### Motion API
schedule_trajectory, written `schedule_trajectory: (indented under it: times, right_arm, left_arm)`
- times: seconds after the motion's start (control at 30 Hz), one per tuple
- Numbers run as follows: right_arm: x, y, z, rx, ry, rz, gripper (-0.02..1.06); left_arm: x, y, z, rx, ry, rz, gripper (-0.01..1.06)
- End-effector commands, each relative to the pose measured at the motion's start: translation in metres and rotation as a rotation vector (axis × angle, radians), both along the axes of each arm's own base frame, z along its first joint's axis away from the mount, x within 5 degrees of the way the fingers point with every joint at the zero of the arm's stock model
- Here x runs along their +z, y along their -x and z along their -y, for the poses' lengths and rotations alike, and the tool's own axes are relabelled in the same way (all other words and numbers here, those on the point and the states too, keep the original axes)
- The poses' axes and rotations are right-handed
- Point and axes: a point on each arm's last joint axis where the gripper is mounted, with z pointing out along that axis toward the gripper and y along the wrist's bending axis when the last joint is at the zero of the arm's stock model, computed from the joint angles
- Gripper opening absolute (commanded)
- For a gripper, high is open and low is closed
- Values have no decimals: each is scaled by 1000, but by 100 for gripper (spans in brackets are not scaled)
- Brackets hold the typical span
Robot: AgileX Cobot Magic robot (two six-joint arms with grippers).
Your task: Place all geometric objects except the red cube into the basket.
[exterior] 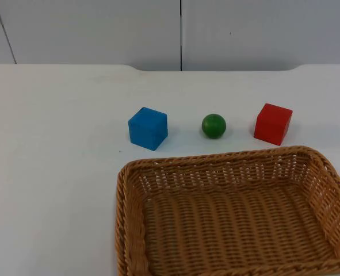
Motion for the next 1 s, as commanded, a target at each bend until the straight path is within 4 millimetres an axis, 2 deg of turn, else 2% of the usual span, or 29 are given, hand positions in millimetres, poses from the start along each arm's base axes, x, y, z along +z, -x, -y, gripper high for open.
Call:
schedule_trajectory:
  times: [0.0,0.3,0.37,0.4,0.43,0.47,0.53,0.57,0.67,0.7,0.83,0.87,0.97]
  right_arm:
    - [-1,-1,0,-8,-1,7,105]
    - [3,-2,2,-33,-15,-3,105]
    - [17,-3,2,-34,-20,-13,105]
    - [33,-5,2,-45,-21,-8,105]
    - [33,-5,2,-45,-21,-8,105]
    - [39,-7,3,-54,-26,-4,105]
    - [63,-21,5,-72,-12,3,105]
    - [63,-21,5,-72,-12,3,105]
    - [91,-51,5,-91,-12,12,105]
    - [91,-51,5,-91,-12,12,105]
    - [109,-101,4,-83,-7,11,105]
    - [109,-101,4,-83,-7,11,105]
    - [113,-146,2,-83,-16,-16,105]
  left_arm:
    - [-1,0,0,-5,12,2,105]
    - [2,-4,-4,70,36,-23,105]
    - [14,-12,-4,71,27,-47,105]
    - [27,-21,-5,77,13,-36,105]
    - [27,-21,-5,77,13,-36,105]
    - [37,-28,-6,77,-1,-7,105]
    - [55,-44,-6,87,10,50,105]
    - [55,-44,-6,87,10,50,105]
    - [78,-82,-5,88,23,53,105]
    - [78,-82,-5,88,23,53,105]
    - [94,-133,-3,76,23,37,105]
    - [94,-133,-3,76,23,37,105]
    - [104,-174,-1,71,31,9,105]
